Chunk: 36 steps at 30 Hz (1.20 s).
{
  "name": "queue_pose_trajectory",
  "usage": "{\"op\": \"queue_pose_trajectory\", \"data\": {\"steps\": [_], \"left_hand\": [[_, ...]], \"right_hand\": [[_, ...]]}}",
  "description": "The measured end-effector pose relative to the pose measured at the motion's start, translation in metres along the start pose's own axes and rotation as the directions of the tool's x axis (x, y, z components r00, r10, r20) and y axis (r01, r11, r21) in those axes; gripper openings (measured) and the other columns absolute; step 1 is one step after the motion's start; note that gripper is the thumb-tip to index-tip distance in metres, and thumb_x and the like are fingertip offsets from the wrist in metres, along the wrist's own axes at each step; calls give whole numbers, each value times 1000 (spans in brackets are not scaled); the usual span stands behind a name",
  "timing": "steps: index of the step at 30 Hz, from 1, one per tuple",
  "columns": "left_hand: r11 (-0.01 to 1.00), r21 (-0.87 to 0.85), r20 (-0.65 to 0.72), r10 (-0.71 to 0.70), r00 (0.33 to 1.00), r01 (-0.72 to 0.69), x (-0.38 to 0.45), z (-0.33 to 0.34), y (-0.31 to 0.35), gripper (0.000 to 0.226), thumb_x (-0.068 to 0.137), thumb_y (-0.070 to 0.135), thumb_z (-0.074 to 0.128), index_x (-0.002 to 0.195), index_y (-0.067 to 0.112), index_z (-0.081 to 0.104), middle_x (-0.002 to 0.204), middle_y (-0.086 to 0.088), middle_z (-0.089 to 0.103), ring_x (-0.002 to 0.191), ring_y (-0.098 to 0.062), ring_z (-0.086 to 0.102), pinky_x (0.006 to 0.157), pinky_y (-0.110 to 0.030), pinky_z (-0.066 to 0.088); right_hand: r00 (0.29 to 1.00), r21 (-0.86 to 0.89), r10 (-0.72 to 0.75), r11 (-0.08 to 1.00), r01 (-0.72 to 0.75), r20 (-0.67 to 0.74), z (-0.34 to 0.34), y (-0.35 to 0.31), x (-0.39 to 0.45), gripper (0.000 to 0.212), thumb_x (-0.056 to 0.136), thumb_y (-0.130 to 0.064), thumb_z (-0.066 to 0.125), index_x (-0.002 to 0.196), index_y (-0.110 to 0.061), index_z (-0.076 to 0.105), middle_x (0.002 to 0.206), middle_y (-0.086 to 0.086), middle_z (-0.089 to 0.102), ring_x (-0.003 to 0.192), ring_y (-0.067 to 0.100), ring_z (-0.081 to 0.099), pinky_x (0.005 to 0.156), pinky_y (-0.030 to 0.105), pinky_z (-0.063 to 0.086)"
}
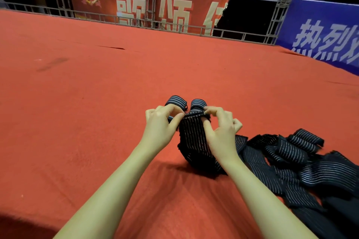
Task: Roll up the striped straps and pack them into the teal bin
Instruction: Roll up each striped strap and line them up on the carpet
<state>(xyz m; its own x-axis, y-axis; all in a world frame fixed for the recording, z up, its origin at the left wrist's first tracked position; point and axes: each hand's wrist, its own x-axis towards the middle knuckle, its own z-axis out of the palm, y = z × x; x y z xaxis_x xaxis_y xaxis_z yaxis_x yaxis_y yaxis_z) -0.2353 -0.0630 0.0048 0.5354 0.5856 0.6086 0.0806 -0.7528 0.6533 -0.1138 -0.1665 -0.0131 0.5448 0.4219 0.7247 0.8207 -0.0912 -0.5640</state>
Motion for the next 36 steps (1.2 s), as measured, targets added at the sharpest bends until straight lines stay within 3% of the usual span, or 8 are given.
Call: {"op": "queue_pose_trajectory", "data": {"steps": [3, 6, 8, 13, 21, 27, 33, 36], "left_hand": [[998, 53, -30, -24, 999, 26, -2, 9, 3, 9, 90, 19, 63, 84, 25, 63, 80, 23, 59, 87, -10, 58, 90, -29, 25], [997, 69, -19, -35, 999, 37, -3, 15, 4, 9, 91, 19, 62, 84, 25, 63, 77, 24, 57, 85, -7, 55, 88, -28, 24], [996, 86, -14, -28, 999, 30, -2, 16, 4, 9, 91, 20, 61, 84, 25, 62, 81, 21, 59, 87, -8, 55, 86, -28, 22], [992, 108, -31, -56, 998, 59, -1, 19, 4, 13, 91, 21, 60, 82, 29, 58, 91, 14, 59, 91, -9, 55, 81, -25, 18], [985, 63, 8, -159, 987, 158, 10, 2, -7, 14, 92, 24, 58, 81, 32, 58, 92, 10, 61, 96, -11, 55, 76, -25, 16], [989, 5, 70, -146, 987, 146, 1, 3, 5, 28, 91, 24, 61, 72, 43, 51, 83, 21, 58, 95, -4, 47, 78, -25, 18], [991, -15, 107, -134, 985, 136, 3, -5, 4, 26, 89, 27, 63, 73, 45, 55, 81, 21, 61, 99, -2, 44, 75, -24, 15], [990, -32, 117, -132, 984, 137, 1, -6, 2, 26, 89, 27, 64, 73, 47, 56, 80, 23, 61, 97, 6, 42, 78, -24, 16]], "right_hand": [[966, -269, -251, 936, 225, -62, 2, 7, 0, 22, 79, -23, 63, 101, -24, 60, 112, -6, 52, 102, 17, 43, 84, 33, 22], [855, -418, -517, 789, 451, -53, 0, 10, 0, 4, 84, -23, 65, 87, -22, 68, 97, -6, 62, 95, 17, 46, 80, 37, 20], [810, -469, -586, 720, 512, -15, -1, 11, 1, 5, 86, -22, 66, 84, -21, 70, 89, -9, 66, 92, 14, 47, 79, 38, 20], [810, -460, -586, 721, 519, -5, 0, 14, 0, 8, 87, -17, 67, 80, -21, 69, 84, -12, 65, 88, 12, 49, 78, 38, 19], [845, -230, -512, 814, 534, 151, -7, 12, -7, 12, 90, -24, 57, 85, -23, 67, 88, -14, 63, 87, 10, 53, 76, 32, 13], [942, -197, -329, 921, 335, 60, -1, 9, -4, 2, 83, -23, 67, 83, -24, 68, 87, -14, 63, 91, 12, 48, 76, 29, 12], [947, -199, -321, 926, 320, 26, 5, 8, -1, 2, 81, -22, 66, 81, -21, 68, 87, -12, 64, 93, 11, 44, 77, 28, 11], [959, -162, -282, 946, 282, 22, 6, 8, -3, 7, 82, -26, 62, 80, -22, 68, 87, -13, 63, 94, 10, 44, 78, 28, 12]]}}
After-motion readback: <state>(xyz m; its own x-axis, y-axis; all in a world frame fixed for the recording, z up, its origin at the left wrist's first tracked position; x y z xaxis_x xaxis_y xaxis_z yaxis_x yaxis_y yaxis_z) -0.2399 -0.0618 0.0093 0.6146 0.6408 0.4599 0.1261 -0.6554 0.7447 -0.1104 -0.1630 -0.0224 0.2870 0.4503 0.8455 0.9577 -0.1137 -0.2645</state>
